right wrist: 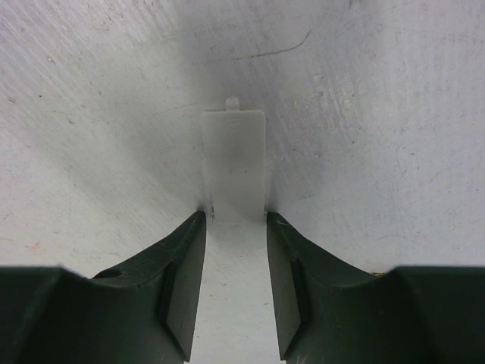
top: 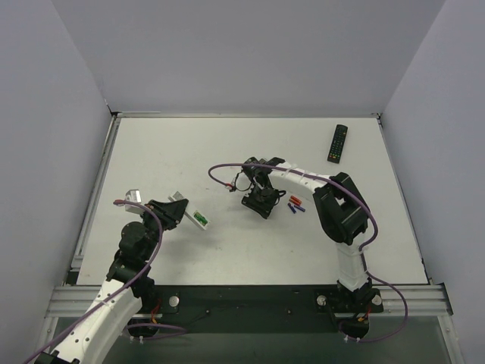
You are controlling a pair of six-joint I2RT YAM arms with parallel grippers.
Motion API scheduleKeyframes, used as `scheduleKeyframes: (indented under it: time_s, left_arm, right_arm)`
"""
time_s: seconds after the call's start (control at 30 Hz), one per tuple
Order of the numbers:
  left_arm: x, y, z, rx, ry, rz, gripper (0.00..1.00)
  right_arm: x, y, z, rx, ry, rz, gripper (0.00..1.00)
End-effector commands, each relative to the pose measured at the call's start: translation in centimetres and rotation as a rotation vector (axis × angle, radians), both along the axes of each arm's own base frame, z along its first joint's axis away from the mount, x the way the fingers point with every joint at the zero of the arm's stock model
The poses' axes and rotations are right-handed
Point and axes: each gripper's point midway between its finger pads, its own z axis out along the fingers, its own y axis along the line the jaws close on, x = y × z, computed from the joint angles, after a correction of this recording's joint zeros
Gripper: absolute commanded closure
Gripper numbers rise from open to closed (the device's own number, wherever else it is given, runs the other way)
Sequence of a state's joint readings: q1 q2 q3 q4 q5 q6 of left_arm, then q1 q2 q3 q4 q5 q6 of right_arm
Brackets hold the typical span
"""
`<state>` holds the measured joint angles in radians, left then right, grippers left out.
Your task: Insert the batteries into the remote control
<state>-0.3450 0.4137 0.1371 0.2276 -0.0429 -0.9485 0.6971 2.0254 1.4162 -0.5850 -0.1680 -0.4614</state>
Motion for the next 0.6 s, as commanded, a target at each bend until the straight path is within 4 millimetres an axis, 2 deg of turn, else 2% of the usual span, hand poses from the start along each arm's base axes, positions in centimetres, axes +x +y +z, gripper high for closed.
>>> scheduleKeyframes:
  time_s: [0.0, 0.07, 0.1, 0.17, 0.3, 0.43, 0.57]
  left_arm:
    - [-0.1, -0.5, 4.0, -0.048, -0.099, -0.026, 1.0]
    - [-0.2, -0.5, 3.7, -0.055, -0.096, -0.031, 1.0]
    - [-0.3, -0.6, 3.8, -0.067, -0.097, -0.034, 1.0]
    - [-0.4, -0.7, 3.3, -0.079, -0.096, -0.042, 1.0]
    - [-0.5, -1.1, 2.7, -0.142, -0.076, -0.056, 1.0]
    - [-0.4, -1.8, 2.6, -0.183, -0.069, -0.086, 1.0]
    - [0.1, -2.9, 3.0, -0.208, -0.077, -0.134, 1.0]
  right_arm:
    - [-0.8, -0.5, -1.3, -0.052, 0.043, -0.017, 0.7]
    - [-0.7, -0.4, -1.1, -0.049, 0.038, -0.023, 0.74]
    - [-0.7, -0.4, -1.0, -0.046, 0.036, -0.028, 0.8]
    - [-0.9, -0.3, -0.8, -0.043, 0.034, -0.034, 0.85]
    - [-1.4, -0.2, 0.9, -0.002, 0.021, -0.079, 0.96]
    - [-2.4, 0.2, 2.9, 0.058, 0.012, -0.149, 0.98]
    - [-3.5, 0.8, 5.9, 0.123, -0.017, -0.214, 1.0]
